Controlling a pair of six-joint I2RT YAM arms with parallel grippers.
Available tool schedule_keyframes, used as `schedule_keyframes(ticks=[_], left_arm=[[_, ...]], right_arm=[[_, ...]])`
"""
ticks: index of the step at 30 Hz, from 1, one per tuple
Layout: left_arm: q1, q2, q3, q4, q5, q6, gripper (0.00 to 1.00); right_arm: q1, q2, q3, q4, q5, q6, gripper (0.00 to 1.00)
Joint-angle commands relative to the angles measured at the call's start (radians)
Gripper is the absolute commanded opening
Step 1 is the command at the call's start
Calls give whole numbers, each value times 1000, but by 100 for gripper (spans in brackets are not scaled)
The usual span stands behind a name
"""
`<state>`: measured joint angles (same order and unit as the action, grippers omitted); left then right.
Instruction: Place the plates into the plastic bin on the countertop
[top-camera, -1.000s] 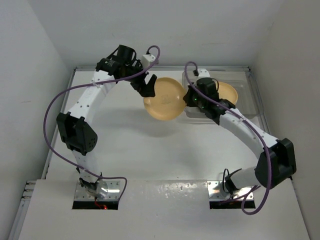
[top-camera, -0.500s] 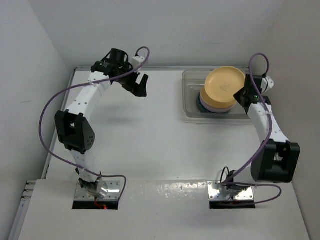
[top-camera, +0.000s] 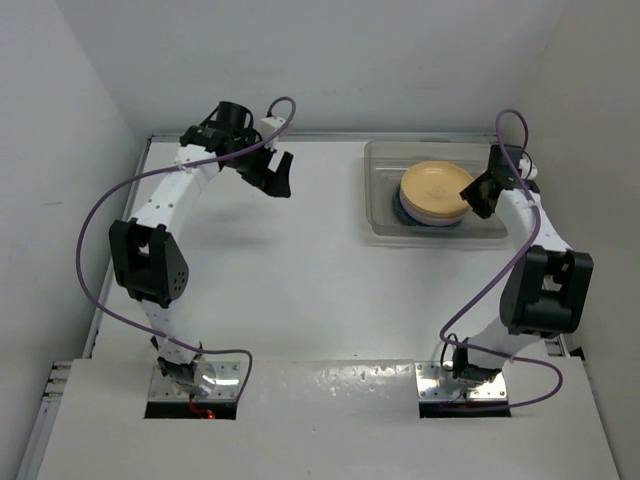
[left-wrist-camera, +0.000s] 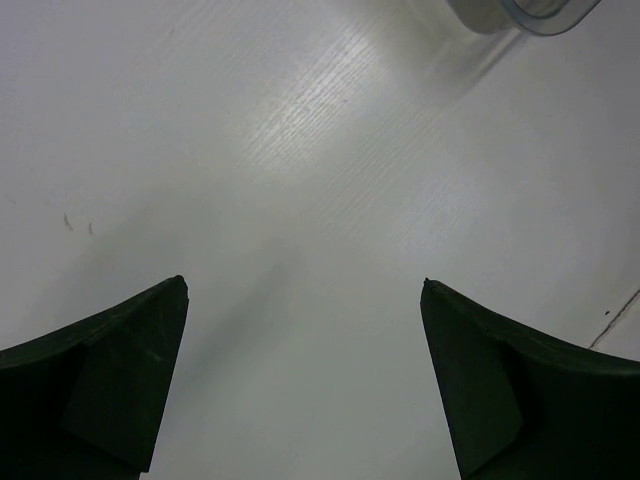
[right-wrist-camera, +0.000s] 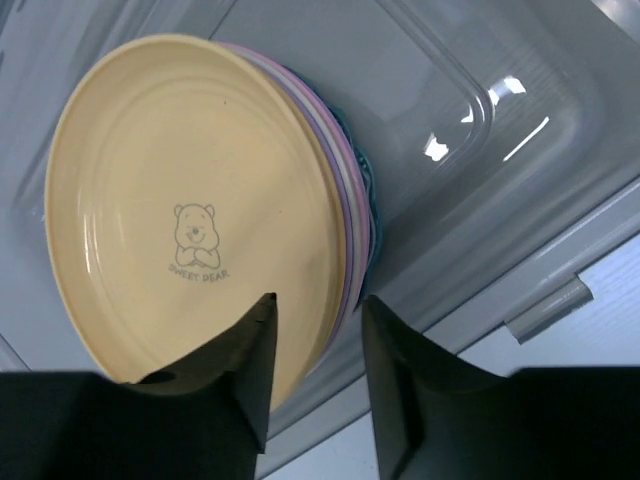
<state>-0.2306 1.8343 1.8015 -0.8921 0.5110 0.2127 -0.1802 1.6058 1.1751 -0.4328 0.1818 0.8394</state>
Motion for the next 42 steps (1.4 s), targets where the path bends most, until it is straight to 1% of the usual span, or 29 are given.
schedule_keyframes(ticks=[1,3,5,10,13,14,16,17,18,19,20,21,22,23,24,25,27,28,29,30,31,32,33,34,35,36,37,38,42], left_arm=[[11,-52,-2,16,35,5,100],[11,-52,-2,16,44,5,100],[11,-52,-2,16,44,5,100],[11,-43,-11,16,54,5,100],[11,-52,-11,16,54,14,100],[11,-52,-11,16,41,14,100],[11,-61,-11,16,14,25,100],[11,-61,-11,16,1,25,100],[11,-73,-11,16,-9,25,100],[22,-73,-11,16,-29,25,100],[22,-82,-11,16,-40,25,100],[22,-95,-20,16,-51,25,100],[33,-104,-33,16,-60,25,100],[33,-113,-43,16,-74,25,100],[33,-122,-56,16,-74,34,100],[43,-151,-89,16,-87,34,100],[54,-187,-140,16,-97,34,100],[65,-229,-206,16,-106,46,100],[76,-253,-244,16,-106,47,100],[76,-277,-286,30,-121,56,100],[86,-303,-371,45,-140,66,100],[96,-358,-417,56,-152,67,100],[96,-389,-462,65,-163,82,100],[96,-418,-552,74,-173,105,100],[106,-447,-597,84,-195,122,100],[106,-502,-640,96,-195,141,100],[106,-527,-722,96,-210,178,100],[106,-550,-761,119,-222,192,100],[115,-632,-898,179,-266,203,100]], right_arm=[[-1,0,46,-41,-8,-26,41],[-1,9,41,-56,-18,-37,47],[-2,2,34,-64,22,-46,47],[-4,-26,11,-40,36,-65,49],[7,-55,35,-53,25,-109,55],[11,-84,37,-53,28,-123,63],[37,-142,20,-35,33,-190,72],[45,-196,8,-29,35,-207,80],[59,-226,-15,-17,31,-221,84],[64,-325,-53,-18,33,-244,90],[67,-358,-72,-21,31,-249,100],[67,-394,-93,-30,25,-247,100],[67,-461,-160,-56,22,-241,100],[67,-530,-182,-70,21,-234,100],[68,-559,-236,-105,10,-220,100],[70,-666,-296,-133,-7,-212,100],[71,-772,-384,-178,-42,-197,100],[71,-803,-449,-207,-73,-177,100],[71,-901,-503,-242,-85,-166,100],[71,-937,-528,-259,-93,-152,100],[71,-964,-596,-294,-131,-143,100],[71,-1053,-617,-308,-146,-116,100],[73,-1075,-632,-317,-166,-112,100],[71,-1104,-681,-336,-220,-106,100],[71,-1180,-693,-339,-232,-99,100],[70,-1202,-703,-343,-255,-100,100],[71,-1221,-721,-365,-269,-96,100],[71,-1272,-726,-368,-265,-74,100],[73,-1322,-733,-386,-289,-54,100]])
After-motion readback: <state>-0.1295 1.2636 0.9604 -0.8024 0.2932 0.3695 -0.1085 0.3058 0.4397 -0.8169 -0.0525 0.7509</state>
